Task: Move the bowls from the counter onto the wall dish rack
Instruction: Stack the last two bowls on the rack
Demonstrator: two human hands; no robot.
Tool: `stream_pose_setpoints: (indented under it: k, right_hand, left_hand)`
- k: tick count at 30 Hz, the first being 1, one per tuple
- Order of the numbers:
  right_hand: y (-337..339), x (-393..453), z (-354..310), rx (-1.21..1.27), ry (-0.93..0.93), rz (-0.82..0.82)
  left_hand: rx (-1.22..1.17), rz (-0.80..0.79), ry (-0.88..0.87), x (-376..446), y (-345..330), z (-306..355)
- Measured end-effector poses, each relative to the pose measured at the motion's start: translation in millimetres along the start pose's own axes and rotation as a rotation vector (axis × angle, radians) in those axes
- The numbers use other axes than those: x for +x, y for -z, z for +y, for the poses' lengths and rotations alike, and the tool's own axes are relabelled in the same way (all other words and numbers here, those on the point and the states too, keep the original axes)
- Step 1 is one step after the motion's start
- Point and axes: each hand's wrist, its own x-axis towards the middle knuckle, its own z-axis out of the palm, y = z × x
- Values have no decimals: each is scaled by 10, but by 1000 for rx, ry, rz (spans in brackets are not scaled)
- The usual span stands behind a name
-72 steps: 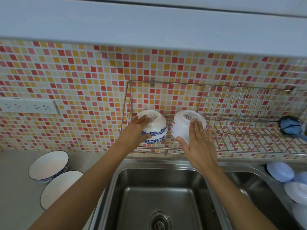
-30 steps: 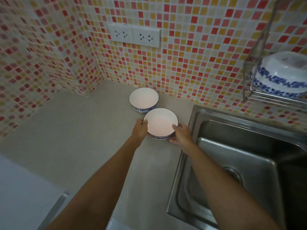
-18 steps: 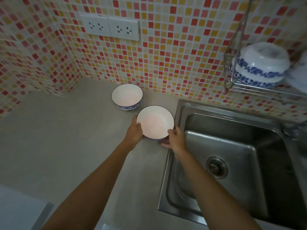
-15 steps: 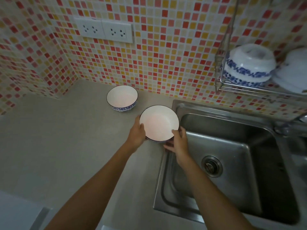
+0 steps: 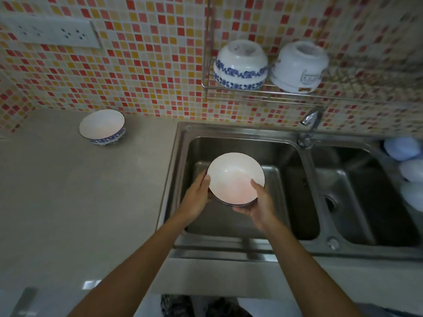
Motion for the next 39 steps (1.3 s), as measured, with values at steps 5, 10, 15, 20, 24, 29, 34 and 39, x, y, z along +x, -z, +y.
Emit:
stream_pose_setpoints:
  k: [5, 10, 15, 20, 24, 29, 34, 39]
  right_hand:
    - [582, -92, -28, 25, 2, 30]
    - [914, -121, -43, -9, 15, 73]
    - [1118, -60, -16, -98, 10, 107]
    - [1207, 73, 19, -346, 66, 131]
    - [1194, 163, 64, -547, 187, 160]
    - [1166, 209, 107, -891, 413, 224]
    - [1185, 212, 57, -1076, 479, 231]
    - [1210, 254, 37, -1260, 599, 210]
  left_hand:
    - [369, 69, -34, -197, -261, -434]
    - [916, 9, -45, -402, -236, -1002]
    - [1163, 69, -68, -422, -279, -1211]
    - [1254, -6, -42, -442, -305, -1215]
    - [1263, -28, -16, -414, -300, -1202]
    - [1263, -16, -23, -420, -295, -1222]
    - [1228, 9, -17, -410, -307, -1233]
    - [1236, 42, -12, -402, -310, -1234]
